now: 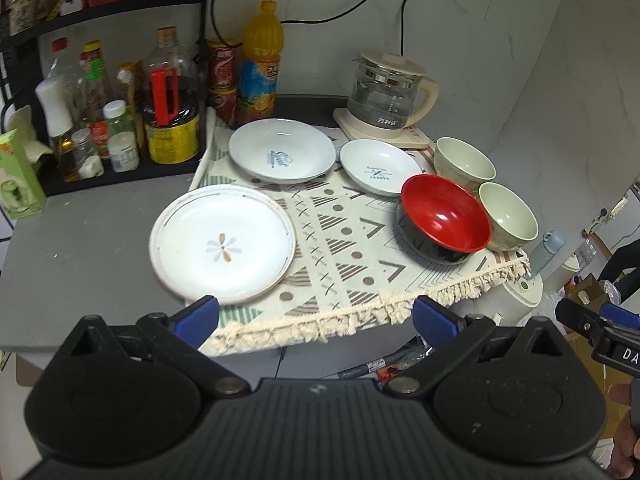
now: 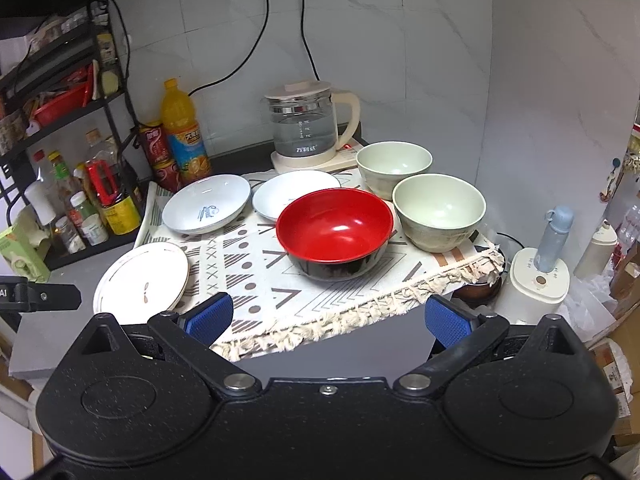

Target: Organize plates and bowls

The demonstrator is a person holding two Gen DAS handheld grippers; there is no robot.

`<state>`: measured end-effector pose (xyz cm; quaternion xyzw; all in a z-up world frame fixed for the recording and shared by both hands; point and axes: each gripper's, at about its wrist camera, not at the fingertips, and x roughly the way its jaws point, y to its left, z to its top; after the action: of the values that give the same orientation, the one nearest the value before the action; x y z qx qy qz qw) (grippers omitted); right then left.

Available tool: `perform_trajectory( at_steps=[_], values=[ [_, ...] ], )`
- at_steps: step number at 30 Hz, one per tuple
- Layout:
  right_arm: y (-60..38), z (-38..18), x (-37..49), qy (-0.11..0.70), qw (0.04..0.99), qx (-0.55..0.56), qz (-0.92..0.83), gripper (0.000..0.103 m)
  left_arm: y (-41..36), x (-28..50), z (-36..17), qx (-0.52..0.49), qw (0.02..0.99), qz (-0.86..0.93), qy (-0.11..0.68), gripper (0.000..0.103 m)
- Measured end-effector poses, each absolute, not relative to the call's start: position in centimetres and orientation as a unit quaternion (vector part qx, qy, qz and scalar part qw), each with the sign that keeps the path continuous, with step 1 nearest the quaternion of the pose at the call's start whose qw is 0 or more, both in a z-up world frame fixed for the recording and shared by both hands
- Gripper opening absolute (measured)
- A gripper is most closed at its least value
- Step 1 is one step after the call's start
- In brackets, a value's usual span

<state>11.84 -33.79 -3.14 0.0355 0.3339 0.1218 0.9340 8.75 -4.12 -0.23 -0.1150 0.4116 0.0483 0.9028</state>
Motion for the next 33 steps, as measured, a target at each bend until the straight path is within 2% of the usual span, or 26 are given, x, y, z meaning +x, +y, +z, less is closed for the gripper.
perform_trajectory(
  at_steps=[19, 23, 28, 30, 33],
  values=[
    [-34.2, -5.3, 22.3, 0.372, 0.921, 0.095, 0.071, 0.101, -5.5, 23.2, -1.6, -0.087, 0.894, -0.015, 0.440, 0.099],
    [-34.6, -6.3, 24.2, 0.389, 0.913, 0.111, 0.048, 0.093, -6.0, 25.9, -2.4, -0.076, 0.889, -0.032, 0.450, 0.098],
    [-35.2, -7.2, 25.6, 0.403, 0.906, 0.123, 0.034, 0.092, -7.0, 28.8, -3.1, -0.063, 0.880, -0.048, 0.469, 0.093],
    [-35.5, -7.5, 26.2, 0.409, 0.903, 0.125, 0.030, 0.084, -7.5, 29.5, -3.1, -0.060, 0.880, -0.055, 0.468, 0.093],
    [-36.3, -7.9, 27.1, 0.414, 0.899, 0.137, 0.026, 0.083, -8.5, 30.8, -3.4, -0.059, 0.878, -0.062, 0.471, 0.087]
  ],
)
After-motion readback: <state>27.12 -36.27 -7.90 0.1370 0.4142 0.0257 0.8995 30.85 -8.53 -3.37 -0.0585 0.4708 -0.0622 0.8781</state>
